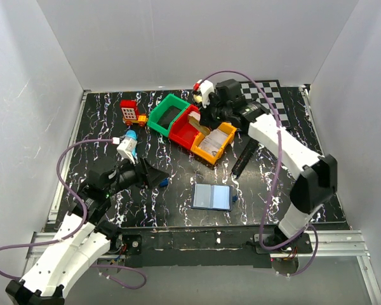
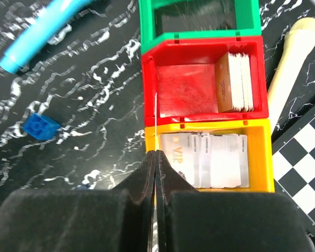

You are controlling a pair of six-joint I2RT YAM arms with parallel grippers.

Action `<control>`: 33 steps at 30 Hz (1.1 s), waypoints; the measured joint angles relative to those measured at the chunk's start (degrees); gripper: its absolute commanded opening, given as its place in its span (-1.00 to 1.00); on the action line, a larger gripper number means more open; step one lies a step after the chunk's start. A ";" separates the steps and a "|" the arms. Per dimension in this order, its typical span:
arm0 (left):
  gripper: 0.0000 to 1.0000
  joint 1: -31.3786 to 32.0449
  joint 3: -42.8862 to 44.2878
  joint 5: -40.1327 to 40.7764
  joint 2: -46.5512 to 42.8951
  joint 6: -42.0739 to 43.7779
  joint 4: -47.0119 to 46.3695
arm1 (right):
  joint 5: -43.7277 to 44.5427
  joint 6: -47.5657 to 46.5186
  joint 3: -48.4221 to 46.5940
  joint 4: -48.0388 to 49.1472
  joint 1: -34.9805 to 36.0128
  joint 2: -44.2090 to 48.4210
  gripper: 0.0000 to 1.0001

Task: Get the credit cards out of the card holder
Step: Place the credit card in the storage box.

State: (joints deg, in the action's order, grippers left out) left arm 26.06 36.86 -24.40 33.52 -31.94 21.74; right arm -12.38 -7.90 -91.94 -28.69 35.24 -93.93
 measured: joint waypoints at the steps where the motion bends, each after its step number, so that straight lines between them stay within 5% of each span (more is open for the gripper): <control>1: 0.12 0.00 -0.74 0.02 -0.15 -0.50 -0.22 | 0.22 -1.86 -0.46 0.22 -0.09 -1.92 -0.97; 13: 0.07 -0.02 -2.75 1.29 6.54 0.46 -1.46 | -3.48 -16.44 -9.90 6.34 -2.58 -14.64 -0.97; 33: 0.07 -0.02 -5.42 3.28 9.16 -0.02 -5.97 | -3.43 -20.61 -14.01 10.54 -3.30 -25.55 -0.97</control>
State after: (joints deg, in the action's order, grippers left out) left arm 26.04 31.44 -21.12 42.68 -31.97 15.77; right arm -15.81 -28.51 -105.95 -18.15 31.94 -119.48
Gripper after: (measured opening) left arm 0.534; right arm 0.022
